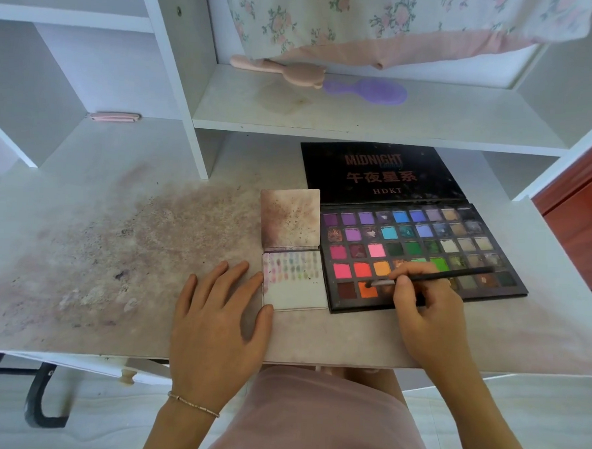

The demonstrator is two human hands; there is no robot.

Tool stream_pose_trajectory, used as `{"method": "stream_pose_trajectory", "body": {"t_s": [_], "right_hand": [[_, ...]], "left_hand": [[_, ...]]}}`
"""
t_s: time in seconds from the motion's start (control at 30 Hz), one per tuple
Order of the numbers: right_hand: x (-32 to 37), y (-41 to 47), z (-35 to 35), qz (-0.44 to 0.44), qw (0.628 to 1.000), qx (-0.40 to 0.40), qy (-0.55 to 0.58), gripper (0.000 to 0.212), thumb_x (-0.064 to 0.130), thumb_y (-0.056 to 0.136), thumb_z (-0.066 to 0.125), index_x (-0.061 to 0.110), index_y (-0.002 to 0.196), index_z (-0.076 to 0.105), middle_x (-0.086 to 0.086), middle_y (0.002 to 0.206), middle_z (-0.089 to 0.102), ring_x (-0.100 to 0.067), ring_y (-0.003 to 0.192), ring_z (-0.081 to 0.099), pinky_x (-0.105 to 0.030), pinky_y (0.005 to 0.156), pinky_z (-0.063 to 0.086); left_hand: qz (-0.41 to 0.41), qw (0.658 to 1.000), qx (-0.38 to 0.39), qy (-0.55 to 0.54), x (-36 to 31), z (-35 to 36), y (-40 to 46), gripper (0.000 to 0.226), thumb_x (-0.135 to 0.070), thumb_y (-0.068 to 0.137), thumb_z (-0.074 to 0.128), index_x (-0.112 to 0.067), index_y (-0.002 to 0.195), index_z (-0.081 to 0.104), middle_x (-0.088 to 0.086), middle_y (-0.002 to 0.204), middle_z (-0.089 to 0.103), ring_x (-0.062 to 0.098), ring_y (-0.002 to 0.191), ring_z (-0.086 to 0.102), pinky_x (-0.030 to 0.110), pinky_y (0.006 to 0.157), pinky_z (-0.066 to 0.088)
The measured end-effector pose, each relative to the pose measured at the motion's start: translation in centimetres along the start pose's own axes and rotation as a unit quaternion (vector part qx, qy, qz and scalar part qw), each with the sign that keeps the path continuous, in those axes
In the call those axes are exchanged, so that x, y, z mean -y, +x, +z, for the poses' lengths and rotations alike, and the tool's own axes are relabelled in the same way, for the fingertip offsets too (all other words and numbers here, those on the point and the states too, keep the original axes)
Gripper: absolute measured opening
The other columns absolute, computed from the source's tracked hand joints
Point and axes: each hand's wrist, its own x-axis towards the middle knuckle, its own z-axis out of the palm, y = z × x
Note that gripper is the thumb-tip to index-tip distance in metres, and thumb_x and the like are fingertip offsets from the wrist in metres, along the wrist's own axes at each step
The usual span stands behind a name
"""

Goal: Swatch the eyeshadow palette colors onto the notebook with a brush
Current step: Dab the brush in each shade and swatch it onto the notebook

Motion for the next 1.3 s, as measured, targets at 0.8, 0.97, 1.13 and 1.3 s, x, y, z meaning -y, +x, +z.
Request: {"method": "stream_pose_trajectory", "body": {"t_s": [0.8, 0.97, 1.13, 1.3], "right_hand": [[0.1, 0.0, -0.1, -0.01, 0.999, 0.025, -0.02, 0.021, 0.014, 0.078, 0.045, 0.033, 0.07, 0.05, 0.019, 0.068, 0.054, 0.016, 0.076, 0.055, 0.001, 0.059, 0.04], [0.1, -0.1, -0.1, 0.003, 1.0, -0.001, 0.006, 0.017, 0.013, 0.078, 0.044, 0.026, 0.071, 0.053, 0.016, 0.07, 0.056, 0.014, 0.077, 0.056, 0.001, 0.06, 0.041], [1.1, -0.6, 1.1, 0.006, 0.997, 0.007, 0.072, 0.02, 0.013, 0.079, 0.047, 0.033, 0.077, 0.051, 0.009, 0.069, 0.06, 0.0, 0.073, 0.059, -0.011, 0.06, 0.048], [2.7, -0.9, 4.2, -0.011, 0.995, 0.061, 0.08, 0.019, 0.015, 0.077, 0.052, 0.034, 0.077, 0.053, 0.01, 0.073, 0.062, -0.005, 0.066, 0.058, -0.012, 0.056, 0.045]], "left_hand": [[-0.005, 1.0, 0.013, -0.003, -0.1, -0.2, 0.0, 0.046, -0.041, 0.08, 0.042, -0.015, 0.108, 0.068, 0.007, 0.118, 0.064, 0.029, 0.116, 0.055, 0.05, 0.103, 0.032], [-0.006, 1.0, 0.014, -0.003, -0.2, -0.2, 0.1, 0.046, -0.041, 0.08, 0.042, -0.015, 0.108, 0.068, 0.007, 0.118, 0.064, 0.029, 0.116, 0.055, 0.05, 0.103, 0.032], [-0.006, 1.0, 0.011, -0.002, -0.2, -0.1, 0.1, 0.046, -0.041, 0.08, 0.042, -0.015, 0.108, 0.068, 0.007, 0.117, 0.064, 0.03, 0.115, 0.056, 0.052, 0.102, 0.034], [-0.007, 1.0, 0.014, 0.0, -0.1, -0.1, 0.1, 0.046, -0.041, 0.08, 0.042, -0.016, 0.108, 0.068, 0.006, 0.117, 0.064, 0.03, 0.114, 0.057, 0.052, 0.101, 0.035]]}}
